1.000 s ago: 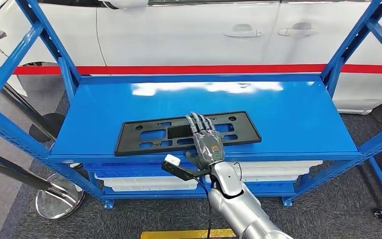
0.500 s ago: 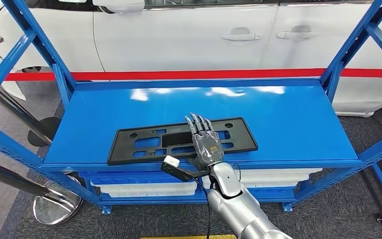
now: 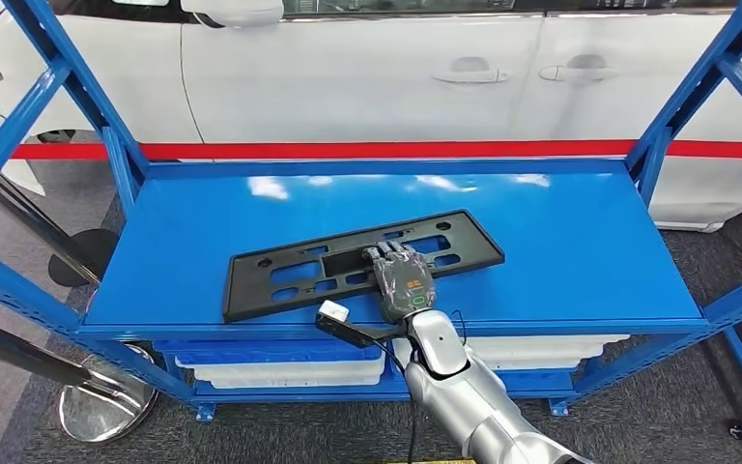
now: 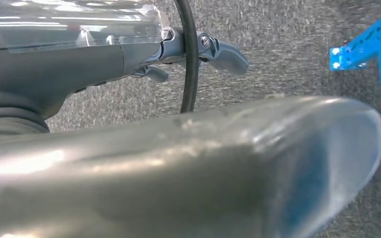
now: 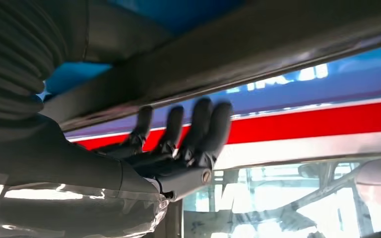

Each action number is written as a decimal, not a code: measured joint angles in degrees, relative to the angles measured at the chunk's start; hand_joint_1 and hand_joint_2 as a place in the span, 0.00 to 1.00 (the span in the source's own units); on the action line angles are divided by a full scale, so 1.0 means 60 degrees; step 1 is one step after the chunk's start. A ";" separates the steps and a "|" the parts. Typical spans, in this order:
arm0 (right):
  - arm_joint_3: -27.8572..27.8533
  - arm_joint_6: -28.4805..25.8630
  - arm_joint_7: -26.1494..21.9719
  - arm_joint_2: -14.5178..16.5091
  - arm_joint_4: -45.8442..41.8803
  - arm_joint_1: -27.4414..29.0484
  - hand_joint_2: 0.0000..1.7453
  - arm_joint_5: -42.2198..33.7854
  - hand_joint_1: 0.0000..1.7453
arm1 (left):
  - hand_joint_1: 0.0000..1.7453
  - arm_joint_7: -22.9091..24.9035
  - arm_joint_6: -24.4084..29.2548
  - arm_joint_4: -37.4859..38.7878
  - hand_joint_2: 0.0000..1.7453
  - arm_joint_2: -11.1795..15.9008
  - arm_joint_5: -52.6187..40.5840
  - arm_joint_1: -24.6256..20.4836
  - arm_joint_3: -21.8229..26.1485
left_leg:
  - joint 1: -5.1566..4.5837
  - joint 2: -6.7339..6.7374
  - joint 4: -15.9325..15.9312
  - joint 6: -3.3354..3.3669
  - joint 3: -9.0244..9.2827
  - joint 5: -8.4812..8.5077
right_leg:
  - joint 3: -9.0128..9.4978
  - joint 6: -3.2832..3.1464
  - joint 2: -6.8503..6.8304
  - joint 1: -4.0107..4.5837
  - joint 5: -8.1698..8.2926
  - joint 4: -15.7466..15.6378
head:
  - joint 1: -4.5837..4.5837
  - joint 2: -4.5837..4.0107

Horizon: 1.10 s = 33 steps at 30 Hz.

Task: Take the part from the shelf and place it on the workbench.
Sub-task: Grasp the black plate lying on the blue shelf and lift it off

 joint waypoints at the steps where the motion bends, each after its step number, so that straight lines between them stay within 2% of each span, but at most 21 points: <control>1: 0.0000 0.0010 -0.0003 -0.0012 0.0026 -0.0015 1.00 0.0006 0.92 | 0.00 -0.0007 -0.0006 0.0000 0.00 -0.0003 0.0000 0.0001 0.0000 | 0.0022 0.0007 -0.0045 0.0067 0.0020 0.0022 | -0.0076 0.0050 -0.0010 -0.0002 -0.0133 0.0186 | 0.0001 0.0000; 2: 0.0000 0.0024 -0.0006 -0.0025 0.0052 -0.0029 1.00 0.0014 0.92 | 0.00 -0.0014 -0.0014 0.0000 0.00 -0.0005 0.0000 -0.0003 0.0000 | 0.0046 0.0014 -0.0085 0.0123 0.0038 0.0041 | -0.0251 0.0095 -0.0020 -0.0007 -0.0359 0.0566 | 0.0002 0.0000; 4: 0.0001 0.0048 -0.0015 -0.0051 0.0106 -0.0031 1.00 0.0023 0.92 | 0.00 -0.0020 -0.0022 0.0000 0.00 -0.0006 0.0000 -0.0006 0.0001 | 0.0039 0.0023 -0.0094 0.0177 0.0037 0.0039 | -0.0866 0.0158 -0.0033 -0.0032 -0.0938 0.1801 | 0.0003 0.0000; 5: 0.0001 0.0055 -0.0020 -0.0065 0.0132 -0.0026 1.00 0.0026 0.92 | 0.00 -0.0020 -0.0023 0.0000 0.00 -0.0006 0.0000 -0.0003 0.0001 | 0.0038 0.0023 -0.0091 0.0182 0.0037 0.0034 | -0.1169 0.0176 -0.0035 -0.0040 -0.1112 0.2357 | 0.0003 0.0000; 6: 0.0001 0.0059 -0.0024 -0.0077 0.0154 -0.0023 1.00 0.0026 0.92 | 0.00 -0.0020 -0.0023 0.0000 0.00 -0.0006 0.0000 0.0001 0.0001 | 0.0037 0.0019 -0.0088 0.0186 0.0045 0.0025 | -0.1345 0.0184 -0.0036 -0.0045 -0.1110 0.2637 | 0.0002 0.0000; 7: 0.0001 0.0059 -0.0027 -0.0089 0.0168 -0.0030 1.00 0.0027 0.92 | 0.00 -0.0020 -0.0023 0.0000 0.00 -0.0008 0.0000 0.0003 0.0000 | 0.0037 0.0011 -0.0081 0.0185 0.0062 0.0012 | -0.1334 0.0178 -0.0038 -0.0048 -0.0915 0.2534 | 0.0002 0.0000; 9: 0.0001 0.0059 -0.0029 -0.0098 0.0180 -0.0060 1.00 0.0032 0.92 | 0.00 -0.0021 -0.0023 0.0000 0.00 -0.0016 0.0000 0.0003 -0.0001 | 0.0037 -0.0010 -0.0054 0.0157 0.0113 -0.0035 | -0.0815 0.0117 -0.0043 -0.0048 -0.0201 0.1368 | 0.0002 0.0000; 11: 0.0003 0.0059 -0.0029 -0.0099 0.0187 -0.0092 1.00 0.0040 0.91 | 0.00 -0.0023 -0.0023 0.0000 0.00 -0.0026 0.0000 -0.0001 -0.0001 | 0.0002 -0.0027 -0.0008 0.0082 0.0125 -0.0091 | -0.0307 0.0033 -0.0053 -0.0016 0.0204 0.0265 | 0.0001 0.0000; 13: 0.0004 0.0065 -0.0030 -0.0101 0.0192 -0.0112 1.00 0.0045 0.89 | 0.00 -0.0024 -0.0023 0.0000 0.00 -0.0033 0.0000 0.0000 -0.0001 | -0.0021 -0.0029 -0.0006 -0.0023 0.0122 -0.0114 | -0.0201 -0.0041 -0.0048 0.0028 0.0211 -0.0004 | 0.0001 0.0000; 16: 0.0004 0.0123 -0.0027 -0.0101 0.0192 -0.0145 1.00 0.0045 0.90 | 0.00 -0.0027 -0.0023 0.0000 0.00 -0.0047 0.0000 -0.0004 0.0000 | 0.0007 -0.0014 0.0113 -0.0189 0.0111 -0.0245 | -0.0136 -0.0203 -0.0047 -0.0014 0.0268 -0.0117 | 0.0000 0.0000; 18: 0.0004 0.0153 -0.0019 -0.0101 0.0196 -0.0148 1.00 0.0041 0.92 | 0.00 -0.0031 -0.0023 0.0000 0.00 -0.0050 0.0000 -0.0004 0.0001 | 0.0023 -0.0002 0.0928 -0.0280 -0.0244 -0.0727 | -0.0092 -0.0280 -0.0065 -0.0051 0.0286 -0.0172 | 0.0000 0.0000; 20: 0.0004 0.0158 -0.0012 -0.0103 0.0209 -0.0140 1.00 0.0033 0.92 | 0.00 -0.0031 -0.0023 0.0000 0.00 -0.0048 -0.0001 0.0019 0.0000 | 0.0037 -0.0001 0.2200 -0.0350 -0.0854 -0.1283 | -0.0092 -0.0312 -0.0072 -0.0042 0.0273 -0.0167 | 0.0000 0.0000; 21: 0.0004 0.0159 -0.0012 -0.0103 0.0217 -0.0137 1.00 0.0025 0.91 | 0.00 -0.0031 -0.0023 0.0000 0.00 -0.0051 -0.0002 0.0037 0.0000 | 0.0043 0.0000 0.2581 -0.0369 -0.1047 -0.1360 | -0.0089 -0.0317 -0.0069 -0.0037 0.0266 -0.0161 | 0.0000 0.0000; 22: 0.0004 0.0169 -0.0017 -0.0103 0.0223 -0.0135 1.00 0.0005 0.90 | 0.00 -0.0031 -0.0023 0.0000 0.00 -0.0056 -0.0003 0.0052 -0.0001 | 0.0050 0.0000 0.2597 -0.0375 -0.1067 -0.1244 | -0.0079 -0.0317 -0.0063 -0.0034 0.0255 -0.0152 | -0.0001 0.0000; 23: 0.0004 0.0186 -0.0023 -0.0103 0.0227 -0.0134 1.00 -0.0020 0.90 | 0.00 -0.0031 -0.0023 0.0000 0.00 -0.0059 -0.0004 0.0062 0.0000 | 0.0056 0.0001 0.2221 -0.0369 -0.0896 -0.0960 | -0.0061 -0.0310 -0.0054 -0.0035 0.0242 -0.0141 | 0.0000 0.0000; 24: 0.0004 0.0211 -0.0029 -0.0103 0.0228 -0.0135 1.00 -0.0053 0.90 | 0.00 -0.0031 -0.0022 0.0000 0.00 -0.0058 -0.0004 0.0065 0.0000 | 0.0060 0.0003 0.1555 -0.0351 -0.0574 -0.0592 | -0.0037 -0.0293 -0.0044 -0.0036 0.0220 -0.0125 | -0.0001 0.0000; 25: 0.0003 0.0255 -0.0035 -0.0104 0.0224 -0.0136 1.00 -0.0094 0.93 | 0.00 -0.0031 -0.0021 0.0000 0.00 -0.0057 -0.0003 0.0063 0.0000 | 0.0047 0.0002 0.0889 -0.0322 -0.0246 -0.0342 | -0.0019 -0.0263 -0.0035 -0.0023 0.0197 -0.0108 | 0.0000 0.0000; 27: -0.0008 0.0349 -0.0058 -0.0108 0.0204 -0.0137 1.00 -0.0198 0.98 | 0.00 -0.0035 -0.0019 0.0000 0.00 -0.0057 0.0001 0.0057 0.0001 | 0.0008 -0.0007 0.0072 -0.0214 0.0157 -0.0124 | -0.0007 -0.0180 -0.0013 0.0007 0.0164 -0.0081 | 0.0001 0.0000; 29: -0.0028 0.0426 -0.0187 -0.0115 0.0152 -0.0120 1.00 -0.0408 1.00 | 0.00 -0.0045 -0.0019 0.0000 0.00 -0.0064 0.0016 0.0072 0.0001 | -0.0027 -0.0013 -0.0022 -0.0095 0.0195 -0.0141 | -0.0002 -0.0084 0.0007 0.0014 0.0174 -0.0102 | 0.0002 0.0000; 31: -0.0062 0.0456 -0.0605 -0.0120 -0.0024 -0.0018 1.00 -0.0933 1.00 | 0.00 -0.0068 -0.0014 0.0000 0.00 -0.0075 0.0066 0.0092 0.0003 | 0.0018 0.0013 -0.0093 0.0037 0.0231 -0.0090 | -0.0015 0.0020 0.0003 0.0009 0.0089 -0.0026 | 0.0002 0.0000; 33: -0.0092 0.0523 -0.1398 -0.0119 -0.0477 0.0215 1.00 -0.1971 1.00 | 0.00 -0.0109 0.0011 0.0000 0.00 -0.0088 0.0156 0.0115 0.0022 | 0.0067 0.0052 -0.0165 0.0159 0.0267 -0.0042 | -0.0304 0.0097 -0.0015 0.0004 -0.0370 0.0647 | 0.0002 0.0000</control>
